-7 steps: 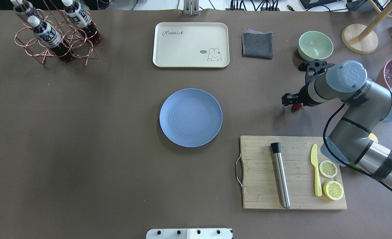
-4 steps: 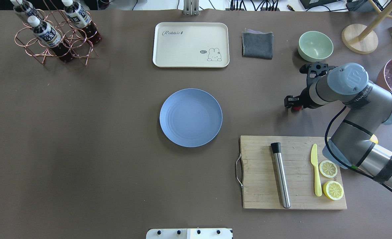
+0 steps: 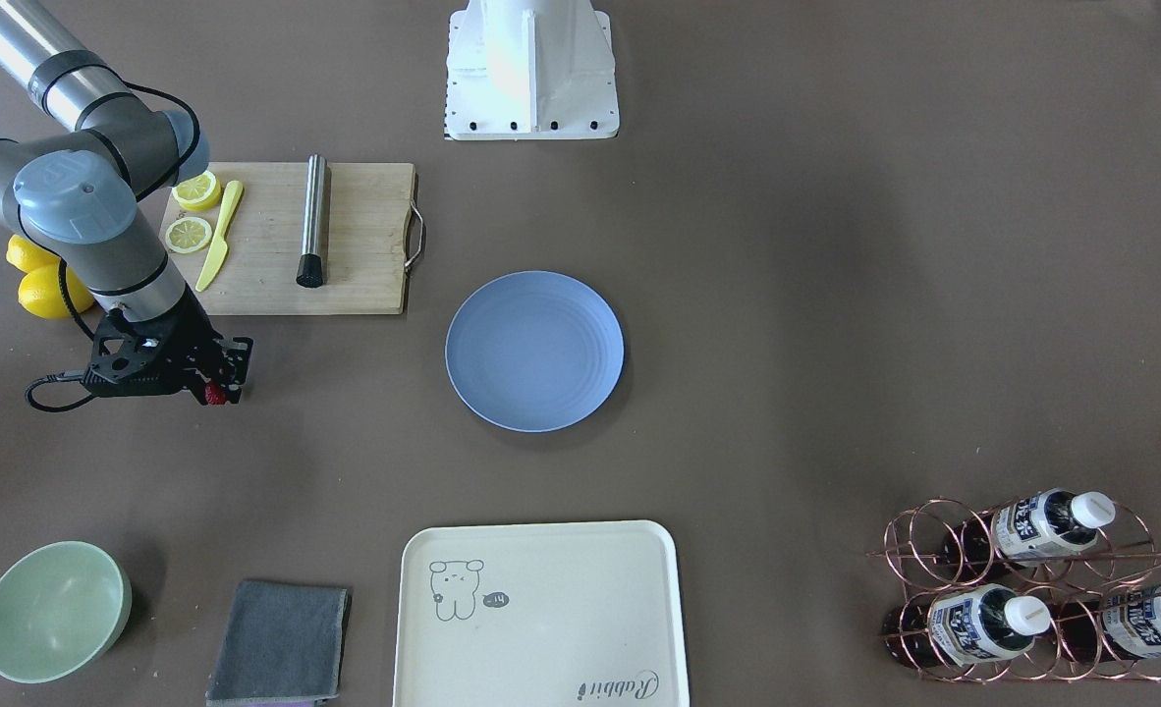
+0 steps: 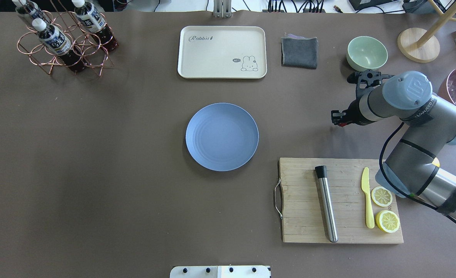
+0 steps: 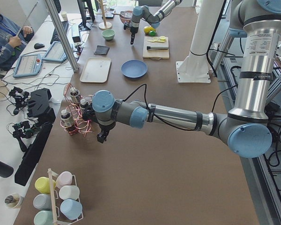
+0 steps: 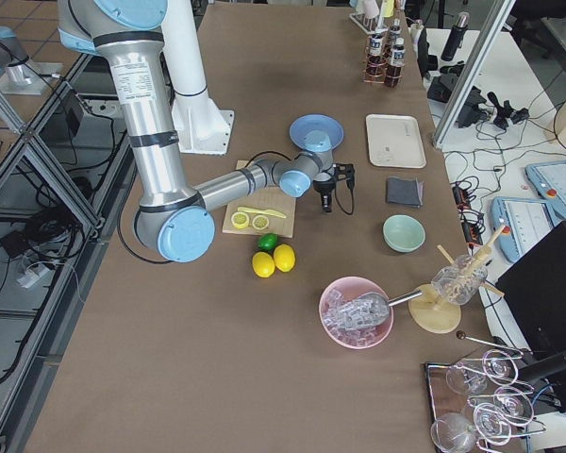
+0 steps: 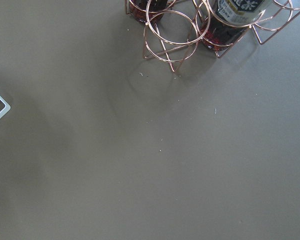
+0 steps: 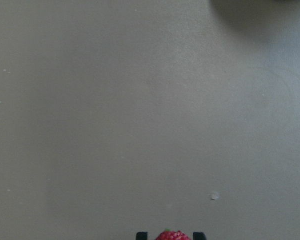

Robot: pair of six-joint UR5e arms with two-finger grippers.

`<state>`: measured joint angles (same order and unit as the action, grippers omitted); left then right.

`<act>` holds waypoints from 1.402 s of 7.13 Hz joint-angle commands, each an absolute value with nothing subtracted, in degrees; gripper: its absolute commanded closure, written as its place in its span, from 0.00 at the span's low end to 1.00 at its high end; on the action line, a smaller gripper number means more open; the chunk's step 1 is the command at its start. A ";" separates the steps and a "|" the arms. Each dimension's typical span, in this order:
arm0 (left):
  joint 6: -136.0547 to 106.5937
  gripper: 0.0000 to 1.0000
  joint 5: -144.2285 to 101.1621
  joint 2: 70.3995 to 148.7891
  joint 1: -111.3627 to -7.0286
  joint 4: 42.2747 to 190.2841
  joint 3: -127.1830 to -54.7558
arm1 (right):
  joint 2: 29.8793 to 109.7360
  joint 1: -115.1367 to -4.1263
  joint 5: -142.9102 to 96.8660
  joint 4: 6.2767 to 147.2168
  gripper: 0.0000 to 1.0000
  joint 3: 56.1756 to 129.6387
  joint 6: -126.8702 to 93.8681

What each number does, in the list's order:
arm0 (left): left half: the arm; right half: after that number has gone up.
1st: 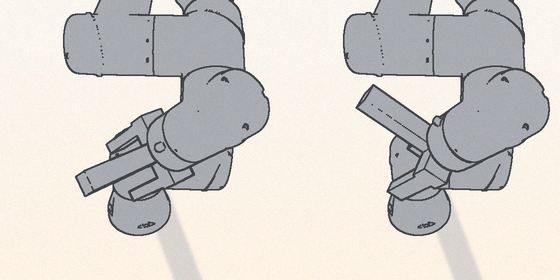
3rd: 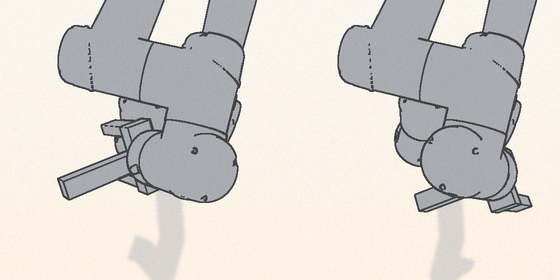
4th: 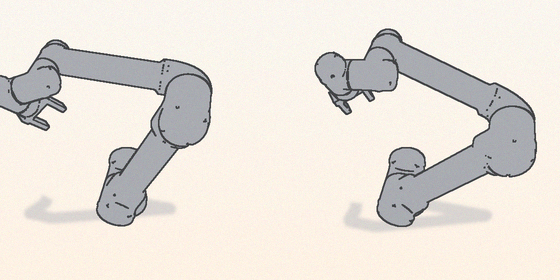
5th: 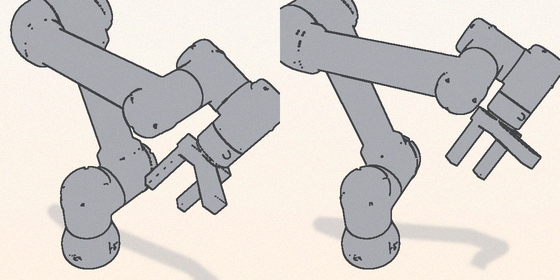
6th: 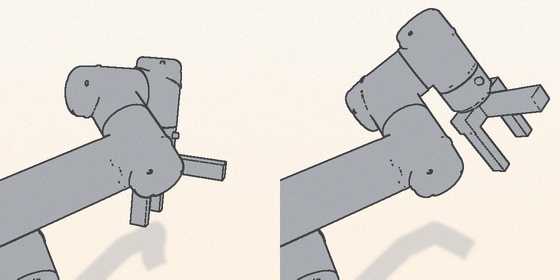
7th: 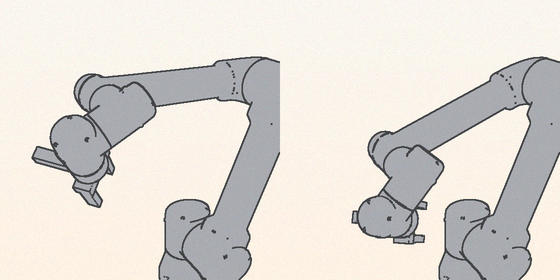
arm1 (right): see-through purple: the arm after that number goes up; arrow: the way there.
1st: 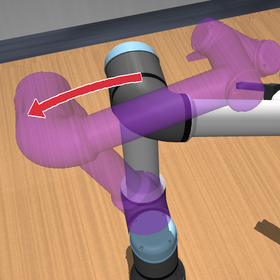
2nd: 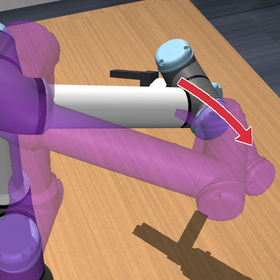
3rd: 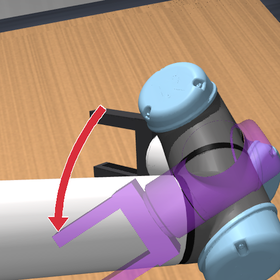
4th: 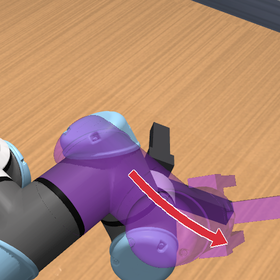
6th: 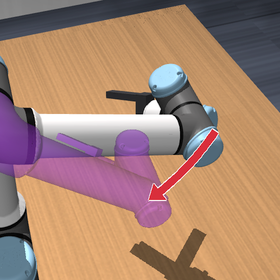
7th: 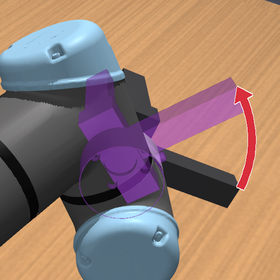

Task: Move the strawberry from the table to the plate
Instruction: 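Carry the strawberry with the right gripper over the blue plate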

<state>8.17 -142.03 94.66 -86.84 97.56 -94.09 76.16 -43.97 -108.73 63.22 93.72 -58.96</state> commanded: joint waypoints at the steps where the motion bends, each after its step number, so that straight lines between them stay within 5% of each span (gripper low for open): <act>1: 8.17 0.02 -142.03 94.66 -86.84 97.56 -94.04 | 72.97 -43.25 -108.72 63.54 1.00 94.93 -64.29; 5: 8.17 0.02 -142.03 94.57 -86.75 97.47 -93.61 | 54.26 -32.81 -99.34 77.25 1.00 92.04 -87.32; 7: 8.17 0.02 -142.03 94.40 -86.75 97.38 -93.60 | 46.01 -27.01 -92.32 77.17 1.00 83.81 -93.84; 10: 8.17 0.02 -142.03 94.31 -86.84 97.47 -93.95 | 43.59 -24.53 -89.56 76.64 1.00 79.80 -96.06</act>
<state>8.17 -142.03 94.33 -86.76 97.46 -93.84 44.20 -25.57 -90.39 76.79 80.67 -95.54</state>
